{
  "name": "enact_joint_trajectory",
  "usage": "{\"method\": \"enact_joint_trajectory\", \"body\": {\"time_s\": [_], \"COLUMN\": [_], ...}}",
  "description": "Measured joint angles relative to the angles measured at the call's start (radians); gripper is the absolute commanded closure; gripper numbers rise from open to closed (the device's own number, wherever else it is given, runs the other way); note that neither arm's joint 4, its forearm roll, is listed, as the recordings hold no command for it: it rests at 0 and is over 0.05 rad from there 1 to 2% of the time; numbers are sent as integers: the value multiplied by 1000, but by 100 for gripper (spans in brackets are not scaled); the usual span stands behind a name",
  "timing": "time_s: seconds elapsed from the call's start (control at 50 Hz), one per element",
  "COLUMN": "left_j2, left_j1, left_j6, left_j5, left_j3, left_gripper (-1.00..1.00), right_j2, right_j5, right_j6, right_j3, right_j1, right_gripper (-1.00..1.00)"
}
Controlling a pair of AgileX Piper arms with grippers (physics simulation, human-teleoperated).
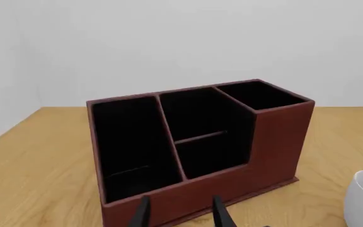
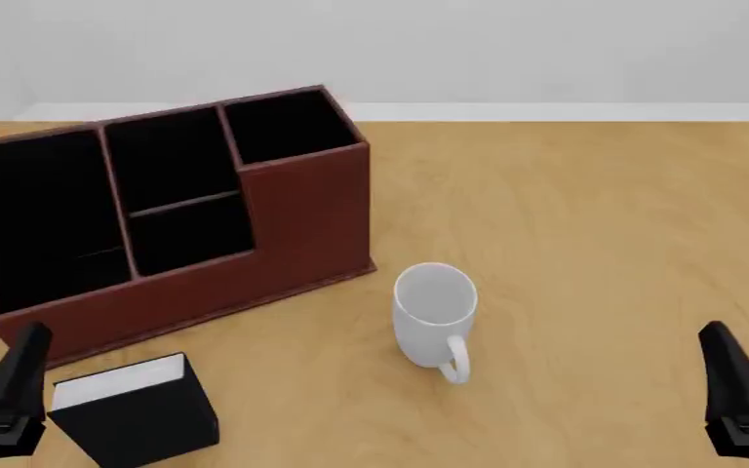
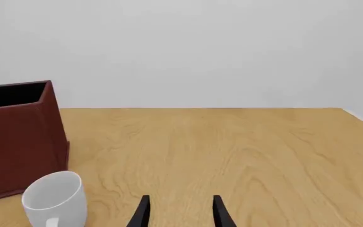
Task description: Pick up the book and place it in the front compartment of the caddy.
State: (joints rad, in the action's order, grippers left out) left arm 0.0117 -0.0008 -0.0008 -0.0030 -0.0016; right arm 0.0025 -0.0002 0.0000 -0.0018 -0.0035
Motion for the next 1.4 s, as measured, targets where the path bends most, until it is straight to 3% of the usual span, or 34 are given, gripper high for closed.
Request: {"method": "enact_joint_trajectory", "body": {"time_s": [0.34, 0.56, 0.86, 1.16, 1.28, 1.4], "left_j2": [37, 139, 280, 564, 662, 745], "left_j1": [-9, -39, -145, -310, -349, -414], "left_j6": [8, 46, 99, 172, 230, 335], "left_j5": [-29, -72, 39, 220, 310, 407], "left_j3": [-14, -114, -371, -666, -806, -908], "left_gripper": [-100, -100, -100, -100, -100, -100], "right_j2": [1, 0, 1, 3, 4, 5], "right_j5": [1, 2, 2, -1, -2, -3], "right_j6": [0, -1, 0, 0, 0, 0], "right_j3": [-2, -2, -3, -2, -2, -2], "right_j1": [3, 3, 3, 3, 3, 3], "right_gripper": [-100, -100, -100, -100, -100, -100]}}
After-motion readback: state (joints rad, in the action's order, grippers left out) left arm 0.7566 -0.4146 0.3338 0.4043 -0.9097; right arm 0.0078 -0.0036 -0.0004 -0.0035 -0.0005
